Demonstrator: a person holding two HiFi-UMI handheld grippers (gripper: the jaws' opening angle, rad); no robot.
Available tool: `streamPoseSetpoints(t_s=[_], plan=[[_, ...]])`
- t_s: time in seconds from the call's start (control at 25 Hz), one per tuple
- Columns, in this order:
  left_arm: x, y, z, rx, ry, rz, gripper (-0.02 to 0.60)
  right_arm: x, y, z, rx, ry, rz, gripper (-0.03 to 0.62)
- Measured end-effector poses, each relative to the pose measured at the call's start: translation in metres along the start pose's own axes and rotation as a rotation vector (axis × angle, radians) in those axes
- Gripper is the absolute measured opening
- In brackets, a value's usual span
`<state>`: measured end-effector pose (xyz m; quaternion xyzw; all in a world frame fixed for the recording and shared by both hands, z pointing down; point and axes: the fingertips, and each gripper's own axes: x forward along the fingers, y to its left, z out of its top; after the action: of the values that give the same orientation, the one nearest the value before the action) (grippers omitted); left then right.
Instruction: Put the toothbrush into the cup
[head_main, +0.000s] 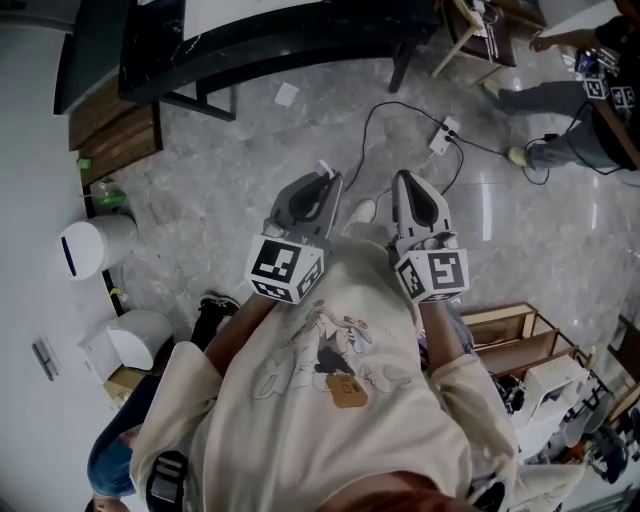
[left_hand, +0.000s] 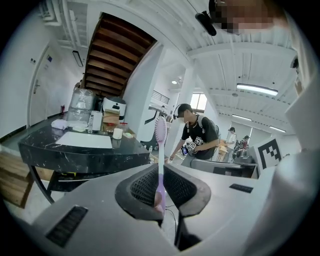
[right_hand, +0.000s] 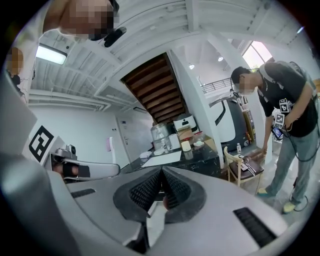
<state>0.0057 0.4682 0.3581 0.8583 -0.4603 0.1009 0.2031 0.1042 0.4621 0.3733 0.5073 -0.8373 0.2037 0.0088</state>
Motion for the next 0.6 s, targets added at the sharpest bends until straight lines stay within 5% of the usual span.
streamPoseSetpoints(t_s=[0.28, 0.6], plan=[[0.011, -0.003, 0.010, 0.009, -0.014, 0.015, 0.038, -0.005, -0.011, 0.001, 0.018, 0.012, -0.004, 0.018], [0.052, 0.054, 0.032, -0.025, -0.014, -0.004, 0.038, 0.069, -0.007, 0.010, 0.007, 0.051, 0.016, 0.018]])
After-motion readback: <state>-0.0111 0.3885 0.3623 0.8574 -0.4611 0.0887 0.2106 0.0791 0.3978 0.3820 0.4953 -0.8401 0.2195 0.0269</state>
